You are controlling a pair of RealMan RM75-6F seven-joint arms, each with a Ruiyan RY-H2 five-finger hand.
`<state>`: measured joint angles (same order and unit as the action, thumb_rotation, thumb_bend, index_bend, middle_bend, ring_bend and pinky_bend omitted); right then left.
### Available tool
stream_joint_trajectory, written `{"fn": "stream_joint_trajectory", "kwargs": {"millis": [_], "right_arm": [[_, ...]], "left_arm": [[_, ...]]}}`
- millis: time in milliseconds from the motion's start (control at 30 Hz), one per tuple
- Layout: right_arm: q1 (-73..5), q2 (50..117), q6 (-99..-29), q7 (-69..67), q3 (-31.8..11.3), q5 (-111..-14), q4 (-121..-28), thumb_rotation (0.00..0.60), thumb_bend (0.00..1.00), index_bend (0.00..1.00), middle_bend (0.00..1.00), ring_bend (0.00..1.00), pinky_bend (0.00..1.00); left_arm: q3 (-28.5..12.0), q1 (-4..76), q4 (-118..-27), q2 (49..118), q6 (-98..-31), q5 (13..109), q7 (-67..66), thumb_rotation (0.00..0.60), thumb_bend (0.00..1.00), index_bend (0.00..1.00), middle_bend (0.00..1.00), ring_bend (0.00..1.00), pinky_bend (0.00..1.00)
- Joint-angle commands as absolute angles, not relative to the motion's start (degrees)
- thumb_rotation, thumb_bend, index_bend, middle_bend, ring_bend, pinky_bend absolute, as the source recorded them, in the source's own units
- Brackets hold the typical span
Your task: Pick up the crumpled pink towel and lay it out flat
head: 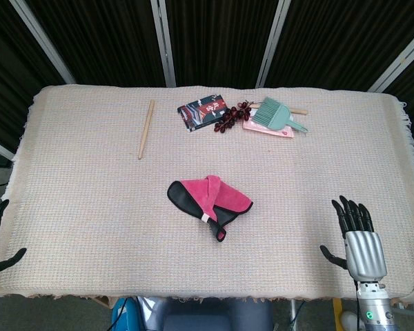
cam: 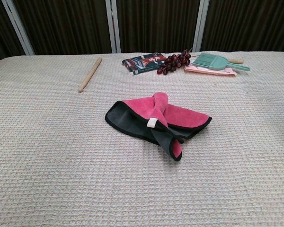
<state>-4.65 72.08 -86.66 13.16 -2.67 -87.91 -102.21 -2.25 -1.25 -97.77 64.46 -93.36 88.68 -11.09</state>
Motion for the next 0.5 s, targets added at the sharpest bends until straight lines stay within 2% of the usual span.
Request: {"fn": "stream_joint_trajectory", "kwargs": {"millis": [33, 500], "right_arm": [[-4.71, 72.11, -86.49, 13.19, -2.69, -87.9, -102.28, 0.6, 0.19, 0.0, 0.0, 0.0, 0.0], [-4.81, 72.22, -85.85, 13.84, -2.48, -87.94, -102.5, 0.6, 0.19, 0.0, 0.0, 0.0, 0.0]], "left_arm": [[-2.29, -1.22, -97.75, 64.44, -93.37, 88.69, -11.03, 0.6, 0.0, 0.0, 0.0, 0.0, 0.0], [-2.45, -0.74, -97.7, 64.79, -92.74, 88.58, -11.33, 0.6, 0.0, 0.0, 0.0, 0.0, 0.0]]}}
